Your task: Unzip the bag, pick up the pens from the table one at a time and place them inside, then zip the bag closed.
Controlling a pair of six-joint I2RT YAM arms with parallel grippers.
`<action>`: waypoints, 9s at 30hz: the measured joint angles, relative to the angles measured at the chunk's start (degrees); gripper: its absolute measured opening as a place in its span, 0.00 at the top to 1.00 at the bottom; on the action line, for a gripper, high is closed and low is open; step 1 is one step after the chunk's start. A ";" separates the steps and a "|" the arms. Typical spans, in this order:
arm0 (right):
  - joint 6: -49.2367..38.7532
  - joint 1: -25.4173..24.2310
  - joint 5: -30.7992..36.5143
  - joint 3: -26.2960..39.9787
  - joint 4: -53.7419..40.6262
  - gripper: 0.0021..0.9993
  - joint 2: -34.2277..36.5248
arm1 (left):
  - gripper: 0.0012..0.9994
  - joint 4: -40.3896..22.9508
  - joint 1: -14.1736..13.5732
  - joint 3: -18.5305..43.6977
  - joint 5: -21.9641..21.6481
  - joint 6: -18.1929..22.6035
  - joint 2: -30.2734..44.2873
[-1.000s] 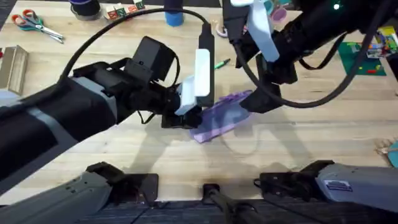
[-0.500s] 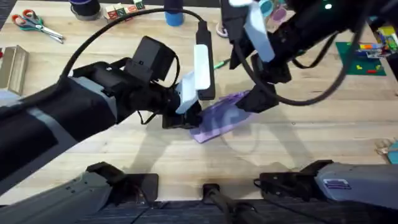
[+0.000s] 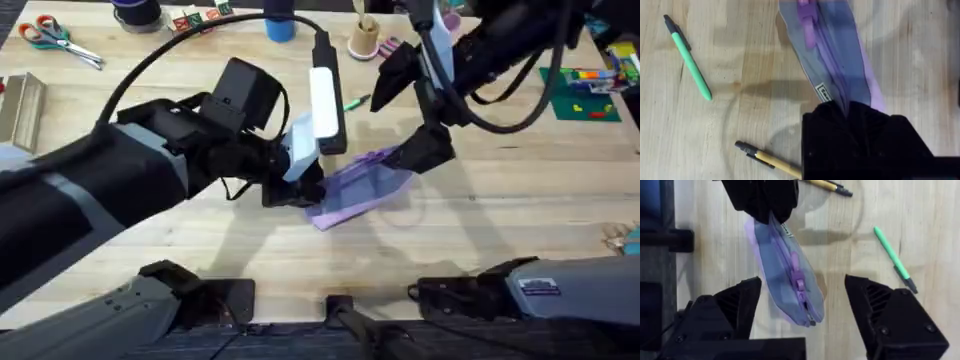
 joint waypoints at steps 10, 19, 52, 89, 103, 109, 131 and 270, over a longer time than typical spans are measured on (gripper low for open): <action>-1.92 -0.90 -1.49 -8.38 2.29 0.00 0.00 | 0.96 0.02 0.00 0.02 -0.01 -0.23 0.00; -2.31 -0.90 -2.42 -9.20 5.96 0.00 0.08 | 0.96 0.02 0.00 0.02 -0.01 -0.25 0.00; -2.75 -0.90 -2.42 -9.66 5.52 0.97 3.32 | 0.96 0.00 0.00 0.02 0.18 -0.27 0.00; -1.17 6.25 -7.12 -9.25 5.61 0.97 1.92 | 0.96 -0.52 0.00 0.02 0.23 -0.27 0.00; 2.51 10.86 -9.37 -9.25 9.76 0.97 3.78 | 0.96 -0.70 0.11 0.02 -0.06 -0.27 0.00; 3.21 13.85 -11.08 -9.25 10.24 0.97 5.20 | 0.96 -0.70 0.11 0.02 0.13 -0.25 0.00; 4.35 15.52 -17.50 -8.77 5.18 0.14 5.57 | 0.96 -0.41 0.48 0.02 -0.09 -1.28 0.00; 8.57 15.30 18.02 -5.38 3.87 0.00 6.46 | 0.01 -25.59 10.03 10.51 -3.01 -12.29 -28.57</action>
